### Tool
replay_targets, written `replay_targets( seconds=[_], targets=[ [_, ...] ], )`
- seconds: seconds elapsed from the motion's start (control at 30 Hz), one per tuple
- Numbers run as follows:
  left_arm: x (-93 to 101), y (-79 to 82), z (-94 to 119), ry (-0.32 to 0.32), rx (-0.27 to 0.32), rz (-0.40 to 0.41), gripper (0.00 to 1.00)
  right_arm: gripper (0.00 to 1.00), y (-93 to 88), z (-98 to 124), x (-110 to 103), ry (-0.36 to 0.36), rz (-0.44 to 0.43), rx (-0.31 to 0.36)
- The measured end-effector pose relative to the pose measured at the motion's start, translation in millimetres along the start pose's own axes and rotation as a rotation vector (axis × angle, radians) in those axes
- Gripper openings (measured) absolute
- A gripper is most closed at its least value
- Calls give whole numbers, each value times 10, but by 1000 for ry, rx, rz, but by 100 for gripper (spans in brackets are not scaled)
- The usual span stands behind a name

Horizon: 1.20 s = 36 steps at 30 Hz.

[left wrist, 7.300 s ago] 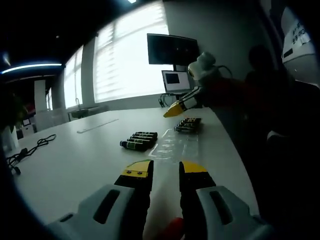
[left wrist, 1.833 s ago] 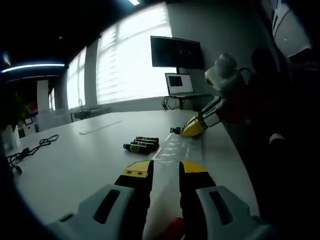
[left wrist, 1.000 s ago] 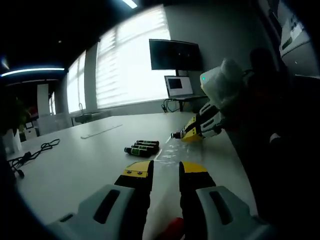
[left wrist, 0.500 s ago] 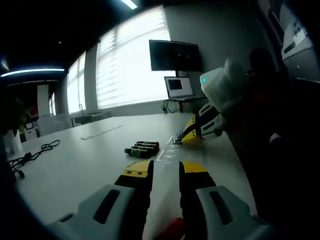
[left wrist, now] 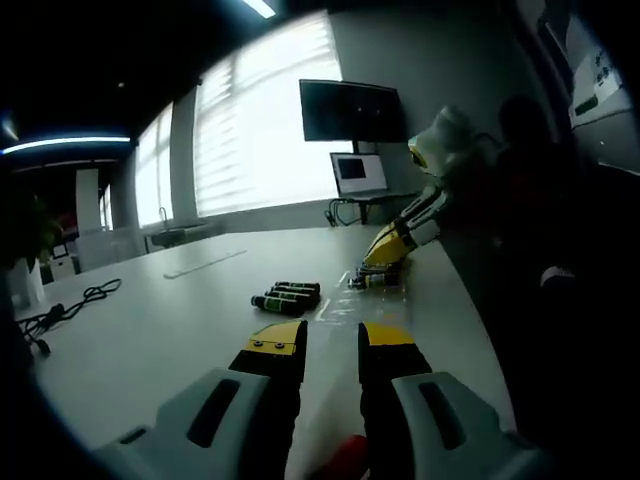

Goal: Grip medicine bottles put into box

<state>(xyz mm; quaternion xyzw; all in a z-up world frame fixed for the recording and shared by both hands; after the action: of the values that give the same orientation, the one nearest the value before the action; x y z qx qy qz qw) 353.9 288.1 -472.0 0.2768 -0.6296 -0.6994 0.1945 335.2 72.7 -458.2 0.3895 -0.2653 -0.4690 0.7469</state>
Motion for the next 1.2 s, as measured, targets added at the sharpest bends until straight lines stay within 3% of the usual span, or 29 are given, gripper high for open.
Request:
replay_targets(
  seconds=[0.37, 0.5, 0.7, 1.2],
  targets=[
    [0, -14, 7, -4, -6, 4, 14, 0, -91, 137, -20, 127, 61, -129],
    [11, -19, 10, -9, -7, -1, 14, 0, -123, 158, -17, 128, 76, -153],
    [-4, -14, 19, -6, -6, 8, 14, 1, -157, 137, -46, 171, 52, -146],
    [19, -22, 19, -14, -11, 7, 14, 1, -229, 73, 5, 192, 20, -147]
  ],
)
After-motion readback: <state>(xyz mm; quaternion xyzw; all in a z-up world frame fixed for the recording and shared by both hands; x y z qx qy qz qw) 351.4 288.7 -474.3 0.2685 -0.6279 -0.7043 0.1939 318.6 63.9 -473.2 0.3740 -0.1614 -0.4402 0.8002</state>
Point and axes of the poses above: the point that each gripper's makers call its tool centre point, and the gripper's own axes: z roughly backward along the fingers, x roughly to its right, y roughly out of its top, the point moved 5 cm from there along z, roughly backward along the fingers, and after that the axes turned 15 degrees about y, right-handed, at the moved point
